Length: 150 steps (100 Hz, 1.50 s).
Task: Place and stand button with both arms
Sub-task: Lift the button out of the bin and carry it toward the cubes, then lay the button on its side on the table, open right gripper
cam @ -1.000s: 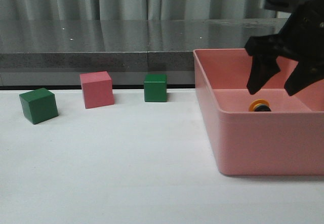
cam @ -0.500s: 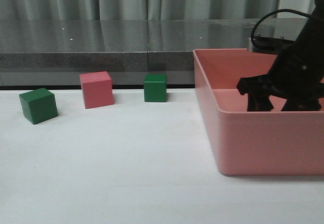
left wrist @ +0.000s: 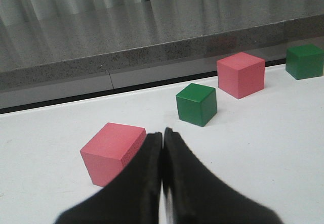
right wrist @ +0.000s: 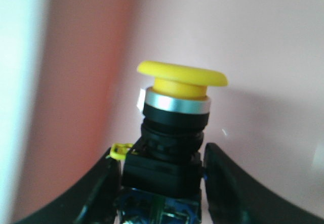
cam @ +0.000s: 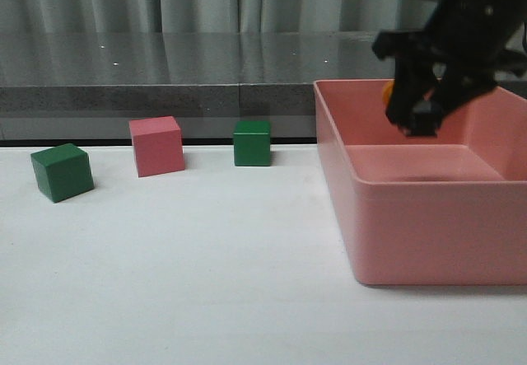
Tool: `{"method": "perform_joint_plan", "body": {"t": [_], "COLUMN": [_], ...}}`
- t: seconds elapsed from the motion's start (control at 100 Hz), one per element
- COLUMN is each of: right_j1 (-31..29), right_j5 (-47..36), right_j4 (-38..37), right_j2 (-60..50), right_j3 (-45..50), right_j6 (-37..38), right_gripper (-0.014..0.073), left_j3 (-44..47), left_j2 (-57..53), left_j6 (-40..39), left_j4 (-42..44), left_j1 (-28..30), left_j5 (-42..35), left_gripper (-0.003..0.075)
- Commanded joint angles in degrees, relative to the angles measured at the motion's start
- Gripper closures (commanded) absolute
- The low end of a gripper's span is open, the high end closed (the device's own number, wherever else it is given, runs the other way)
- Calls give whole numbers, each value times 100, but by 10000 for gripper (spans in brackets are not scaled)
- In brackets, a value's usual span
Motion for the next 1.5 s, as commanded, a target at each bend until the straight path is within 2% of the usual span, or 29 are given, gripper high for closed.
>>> {"method": "perform_joint_plan", "body": {"t": [0.0,0.18,0.36,0.63,0.84,1.24,1.31,1.38,1.49], "right_j1": [237,1121,1972,2736,2847,2842,2842,2842,2837], "right_j5": [141,629,735,1331,1573,1645,1669,1697,1685], "right_j4": [100,100,100,95,72,8,8,8,8], "right_j2": [-479,-270,372,1614,2275,2660,2705,2718,2718], "right_j3": [-612,-1497,-2146,-3002,-3169,-3160,-3160,-3160,-3160], "right_j6": [-303,-1494,-2708,-4529,-5172,-5204,-5204,-5197,-5154], "right_gripper": [538,539,539,539,539,533,500,411,177], "left_j3": [266,266,266,266,266,266,266,266,266], "left_j2": [-179,-179,-179,-179,-179,-179,-179,-179,-179], "left_j6": [-55,-55,-55,-55,-55,-55,-55,-55,-55], "left_j4": [-24,-24,-24,-24,-24,-24,-24,-24,-24], "left_j1": [-3,-3,-3,-3,-3,-3,-3,-3,-3], "left_j5": [-469,-469,-469,-469,-469,-469,-469,-469,-469], "left_gripper": [739,739,740,739,739,740,739,739,740]}}
